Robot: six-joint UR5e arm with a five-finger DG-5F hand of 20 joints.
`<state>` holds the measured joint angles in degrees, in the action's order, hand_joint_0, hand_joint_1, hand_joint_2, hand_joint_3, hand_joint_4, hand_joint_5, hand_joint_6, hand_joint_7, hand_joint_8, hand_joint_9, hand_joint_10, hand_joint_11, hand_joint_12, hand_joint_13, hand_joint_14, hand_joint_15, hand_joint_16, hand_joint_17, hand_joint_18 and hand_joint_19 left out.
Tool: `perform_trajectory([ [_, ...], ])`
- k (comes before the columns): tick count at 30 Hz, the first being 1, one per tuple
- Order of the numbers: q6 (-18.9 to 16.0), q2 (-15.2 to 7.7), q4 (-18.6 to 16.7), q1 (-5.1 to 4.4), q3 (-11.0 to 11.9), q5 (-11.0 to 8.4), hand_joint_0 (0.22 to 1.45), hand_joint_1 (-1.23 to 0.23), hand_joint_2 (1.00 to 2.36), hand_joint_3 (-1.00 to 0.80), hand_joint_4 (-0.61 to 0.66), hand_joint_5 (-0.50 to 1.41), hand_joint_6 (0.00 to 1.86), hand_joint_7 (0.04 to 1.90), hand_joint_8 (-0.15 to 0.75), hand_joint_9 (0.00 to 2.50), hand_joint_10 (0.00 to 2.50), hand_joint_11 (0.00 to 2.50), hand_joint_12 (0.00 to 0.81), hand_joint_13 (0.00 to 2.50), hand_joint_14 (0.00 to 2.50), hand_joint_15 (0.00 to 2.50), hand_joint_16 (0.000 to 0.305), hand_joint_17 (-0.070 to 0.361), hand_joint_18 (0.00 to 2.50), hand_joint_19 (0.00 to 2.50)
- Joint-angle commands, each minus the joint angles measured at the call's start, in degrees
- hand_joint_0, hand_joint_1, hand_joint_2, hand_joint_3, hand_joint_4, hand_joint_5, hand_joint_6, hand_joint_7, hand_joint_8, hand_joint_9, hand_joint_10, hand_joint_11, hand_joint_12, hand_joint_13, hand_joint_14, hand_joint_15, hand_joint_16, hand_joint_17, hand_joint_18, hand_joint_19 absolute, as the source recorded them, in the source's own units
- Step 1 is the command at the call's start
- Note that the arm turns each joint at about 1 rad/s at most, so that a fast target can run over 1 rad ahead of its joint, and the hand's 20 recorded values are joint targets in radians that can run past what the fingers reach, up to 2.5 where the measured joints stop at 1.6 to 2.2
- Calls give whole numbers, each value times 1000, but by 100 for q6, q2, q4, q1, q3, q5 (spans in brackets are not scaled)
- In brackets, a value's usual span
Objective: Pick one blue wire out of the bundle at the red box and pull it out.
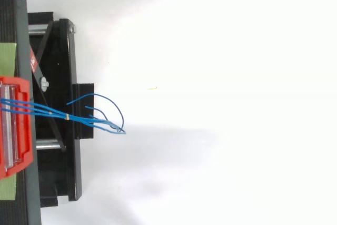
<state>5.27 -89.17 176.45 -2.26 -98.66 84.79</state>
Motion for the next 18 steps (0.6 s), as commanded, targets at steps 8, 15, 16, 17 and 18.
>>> perform_trajectory([
  [8, 35, -21, -146, -37, -4, -129, 496, -486, 1000, -500, 192, -231, 501, 622, 230, 272, 0, 0, 334, 0, 1, 54, 61, 137, 0, 223],
  [15, 114, -391, -190, -108, -40, -393, 476, -438, 1000, -500, 197, -229, 501, 625, 236, 277, 0, 0, 341, 0, 2, 56, 62, 140, 0, 228],
  [16, 114, -443, -190, -116, -31, -393, 473, -429, 1000, -500, 199, -229, 501, 627, 237, 278, 0, 0, 344, 0, 0, 52, 63, 141, 0, 230],
  [17, 106, -496, -208, -116, -40, -384, 470, -420, 1000, -500, 198, -229, 501, 626, 238, 280, 0, 0, 344, 0, 2, 52, 63, 142, 0, 231],
  [18, 106, -593, -243, -116, -40, -384, 470, -420, 1000, -500, 199, -229, 501, 626, 238, 280, 0, 0, 345, 0, 1, 56, 63, 141, 0, 228],
])
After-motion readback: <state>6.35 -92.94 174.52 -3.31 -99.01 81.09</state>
